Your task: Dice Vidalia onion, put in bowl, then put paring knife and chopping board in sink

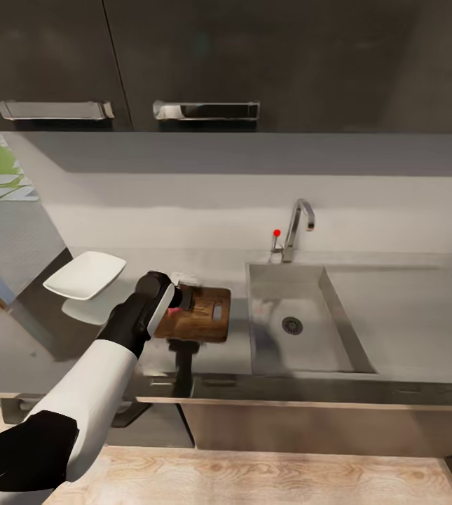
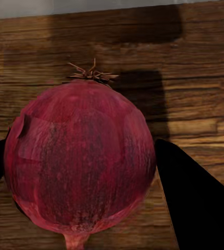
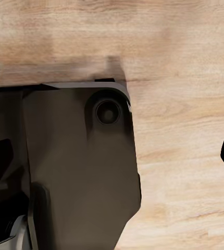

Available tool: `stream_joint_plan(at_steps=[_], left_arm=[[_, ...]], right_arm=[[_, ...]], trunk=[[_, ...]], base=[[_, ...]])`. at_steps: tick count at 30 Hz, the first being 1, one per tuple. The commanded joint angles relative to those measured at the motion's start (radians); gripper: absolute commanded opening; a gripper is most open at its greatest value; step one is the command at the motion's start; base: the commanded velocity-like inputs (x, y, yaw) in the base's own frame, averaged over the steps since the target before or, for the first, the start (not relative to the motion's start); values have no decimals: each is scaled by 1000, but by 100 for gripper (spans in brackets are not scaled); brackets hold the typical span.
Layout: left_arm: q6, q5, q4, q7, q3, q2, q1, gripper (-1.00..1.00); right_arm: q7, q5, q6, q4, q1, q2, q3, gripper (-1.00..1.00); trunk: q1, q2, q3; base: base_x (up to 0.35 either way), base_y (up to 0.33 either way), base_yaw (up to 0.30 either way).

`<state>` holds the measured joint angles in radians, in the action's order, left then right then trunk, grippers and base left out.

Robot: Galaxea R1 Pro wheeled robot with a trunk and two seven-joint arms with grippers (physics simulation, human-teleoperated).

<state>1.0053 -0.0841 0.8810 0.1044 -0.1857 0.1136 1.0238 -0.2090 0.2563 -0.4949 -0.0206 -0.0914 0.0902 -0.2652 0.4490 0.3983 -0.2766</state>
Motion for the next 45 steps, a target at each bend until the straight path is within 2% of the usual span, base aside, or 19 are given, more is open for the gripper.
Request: stream_joint_plan(at_steps=[1,40,41,45], left_arm=[[4,-8,0,12,-3,0,1,-100],[3,-7,-21,12,-2,-1,1,-100],[3,-7,-20,12,-1,-1,1,100],[4,-7,-20,12,-1,0,1,100]], right_arm=[[-6,11,-2,1,-1,0,-6,100],[-9,11,-2,1,-1,-1,-6,100],[-9,11,-2,1,-1,-1,-6,100],[-9,11,-2,1,-1,-1,-6,100]], trunk=[[1,2,-2],[1,2,-14],[1,2,-14],[1,2,-14]], base=[[272,0,0],[13,0,0],[0,0,0],[0,0,0]])
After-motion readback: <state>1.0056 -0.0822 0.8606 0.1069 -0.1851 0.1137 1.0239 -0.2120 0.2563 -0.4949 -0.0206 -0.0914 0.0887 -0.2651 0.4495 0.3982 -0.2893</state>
